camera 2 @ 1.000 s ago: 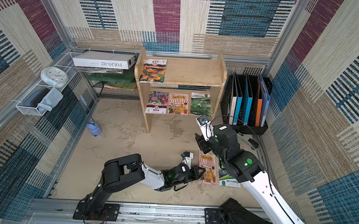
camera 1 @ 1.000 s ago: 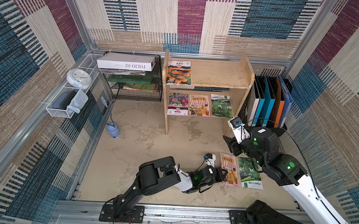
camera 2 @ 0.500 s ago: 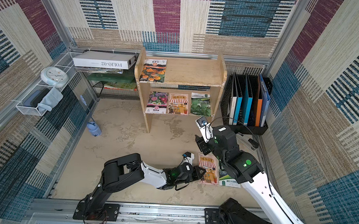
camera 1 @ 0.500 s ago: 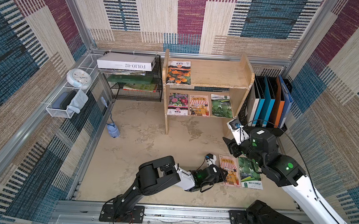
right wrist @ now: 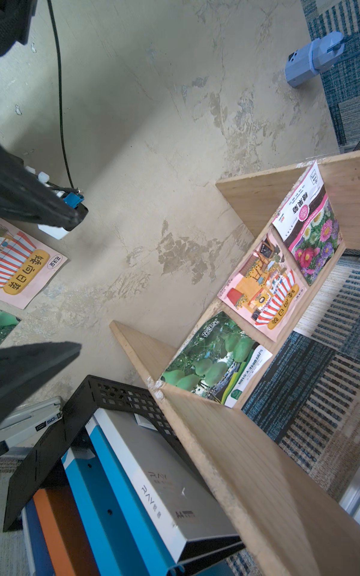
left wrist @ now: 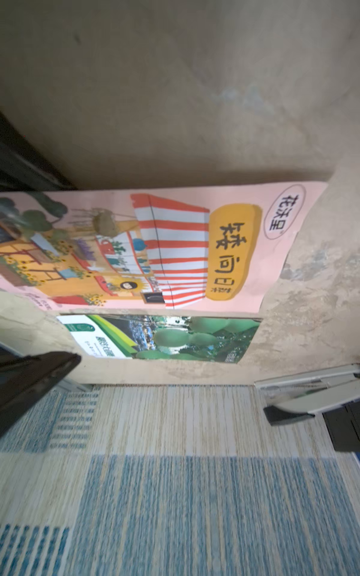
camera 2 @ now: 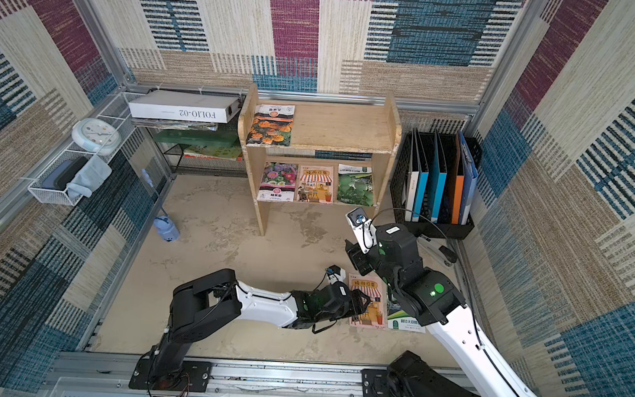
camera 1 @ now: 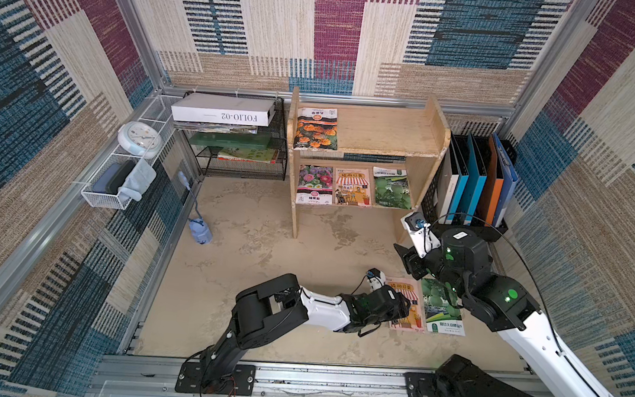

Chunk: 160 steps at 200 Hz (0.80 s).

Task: Take the seed bag off the shelf
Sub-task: Place the seed packet at the center of the board.

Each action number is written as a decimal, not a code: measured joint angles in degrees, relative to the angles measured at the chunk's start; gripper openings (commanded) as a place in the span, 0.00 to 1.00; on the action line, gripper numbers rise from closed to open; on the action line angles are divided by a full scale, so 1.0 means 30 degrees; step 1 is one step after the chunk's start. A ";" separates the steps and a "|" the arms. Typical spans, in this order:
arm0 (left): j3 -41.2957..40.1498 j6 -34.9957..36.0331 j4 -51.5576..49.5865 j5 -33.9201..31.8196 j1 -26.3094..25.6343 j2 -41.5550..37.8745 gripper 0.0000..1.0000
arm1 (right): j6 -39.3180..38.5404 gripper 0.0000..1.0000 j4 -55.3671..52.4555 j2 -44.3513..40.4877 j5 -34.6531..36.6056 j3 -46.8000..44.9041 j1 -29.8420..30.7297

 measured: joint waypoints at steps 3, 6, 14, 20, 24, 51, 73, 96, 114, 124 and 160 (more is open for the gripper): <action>0.0102 0.0022 -0.0379 -0.0087 0.0000 -0.0058 0.78 | 0.0007 0.63 0.0007 0.0000 0.0029 -0.0015 0.0000; 0.0211 0.0087 -0.0845 -0.0211 -0.0007 -0.0138 0.78 | 0.0022 0.63 0.0022 -0.0007 0.0022 -0.0029 0.0000; 0.0430 0.0277 -0.1880 -0.0444 -0.0029 -0.0321 0.79 | 0.0058 0.63 0.0029 -0.0015 0.0036 -0.0080 0.0000; 0.0539 0.0408 -0.2506 -0.0619 -0.0058 -0.0437 0.79 | 0.0073 0.63 0.0036 -0.0015 0.0087 -0.0109 0.0000; 0.0612 0.0517 -0.3031 -0.0809 -0.0095 -0.0532 0.79 | 0.0109 0.63 0.0044 -0.0015 0.0117 -0.0138 0.0000; 0.0335 0.0889 -0.5158 -0.1756 -0.0211 -0.1421 0.79 | 0.0510 0.64 0.0219 -0.0087 0.0546 -0.0277 0.0000; -0.0940 0.1202 -0.6142 -0.2871 -0.0211 -0.2922 0.79 | 0.1144 0.64 0.0627 -0.0386 0.1341 -0.0481 0.0000; -0.2208 0.2171 -0.7031 -0.4524 -0.0211 -0.5217 0.79 | 0.2113 0.64 0.1355 -0.0787 0.2404 -0.0991 0.0000; -0.3249 0.3395 -0.7708 -0.6346 -0.0233 -0.7701 0.82 | 0.2987 0.64 0.2157 -0.1188 0.3155 -0.1661 0.0000; -0.3832 0.4211 -0.7941 -0.7431 -0.0240 -0.9100 0.84 | 0.3461 0.64 0.2725 -0.1443 0.3490 -0.2084 0.0000; -0.5355 0.7963 -0.8204 -0.9384 0.2033 -1.3500 0.86 | 0.4058 0.65 0.4881 -0.1377 0.3716 -0.2783 -0.0648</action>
